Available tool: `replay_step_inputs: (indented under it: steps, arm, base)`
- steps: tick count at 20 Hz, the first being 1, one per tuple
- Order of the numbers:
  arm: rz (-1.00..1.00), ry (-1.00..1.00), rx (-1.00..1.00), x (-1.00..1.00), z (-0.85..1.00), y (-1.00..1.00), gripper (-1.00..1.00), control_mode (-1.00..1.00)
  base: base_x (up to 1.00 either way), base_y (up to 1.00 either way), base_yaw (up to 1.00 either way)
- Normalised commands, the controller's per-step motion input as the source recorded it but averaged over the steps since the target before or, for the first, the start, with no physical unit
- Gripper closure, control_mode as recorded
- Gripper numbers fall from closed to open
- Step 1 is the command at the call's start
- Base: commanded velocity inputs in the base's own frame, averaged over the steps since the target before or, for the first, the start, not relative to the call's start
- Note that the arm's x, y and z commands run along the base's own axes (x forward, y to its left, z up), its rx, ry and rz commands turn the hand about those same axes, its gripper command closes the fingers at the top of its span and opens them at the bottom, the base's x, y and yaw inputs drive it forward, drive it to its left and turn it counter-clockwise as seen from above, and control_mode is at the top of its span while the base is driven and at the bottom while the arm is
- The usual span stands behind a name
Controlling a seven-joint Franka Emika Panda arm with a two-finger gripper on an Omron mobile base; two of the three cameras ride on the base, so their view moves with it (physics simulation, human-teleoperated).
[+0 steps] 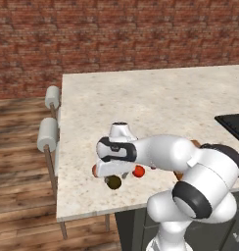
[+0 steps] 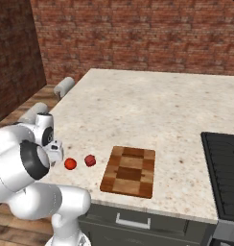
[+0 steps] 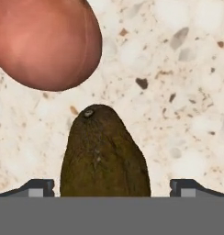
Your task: Place the avocado, onion, tomato, and bell pepper on the cutting board.
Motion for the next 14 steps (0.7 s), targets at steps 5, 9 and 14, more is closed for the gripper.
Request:
replay_step_inputs:
  steps: [5,9,14]
  arm:
    - [0.00,0.09,0.00,0.00,-0.36,0.13,-1.00,-1.00]
    - [0.00,0.09,0.00,0.00,-0.36,0.07,1.00,-1.00]
    - [-0.01,0.01,0.00,-0.01,0.02,-0.01,1.00,-1.00]
  base:
    - [0.00,0.00,0.00]
    - [0.00,0.00,0.00]
    - [0.00,0.00,0.00]
